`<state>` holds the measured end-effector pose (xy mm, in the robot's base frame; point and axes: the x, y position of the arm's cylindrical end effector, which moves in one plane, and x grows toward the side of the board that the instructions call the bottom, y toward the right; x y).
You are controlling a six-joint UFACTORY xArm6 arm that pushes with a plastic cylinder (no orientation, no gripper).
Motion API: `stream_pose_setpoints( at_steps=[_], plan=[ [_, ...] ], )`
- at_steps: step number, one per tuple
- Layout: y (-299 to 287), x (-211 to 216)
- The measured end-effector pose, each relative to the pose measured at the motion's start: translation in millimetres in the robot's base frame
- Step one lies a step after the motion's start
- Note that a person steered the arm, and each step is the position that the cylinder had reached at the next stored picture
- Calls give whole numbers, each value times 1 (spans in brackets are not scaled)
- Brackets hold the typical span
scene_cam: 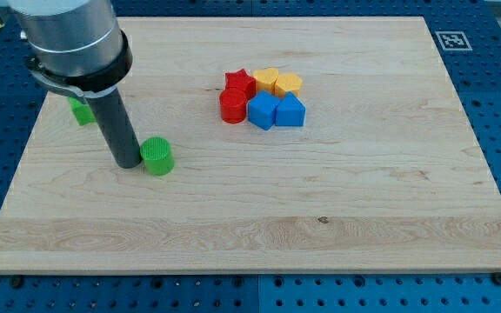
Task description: Push the green circle to the bottom left of the red circle
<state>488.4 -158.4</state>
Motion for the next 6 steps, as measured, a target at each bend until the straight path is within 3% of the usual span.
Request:
stream_pose_setpoints(
  at_steps=[3,5,6],
  plan=[
    [21,-5],
    [35,27],
    [60,14]
  ],
)
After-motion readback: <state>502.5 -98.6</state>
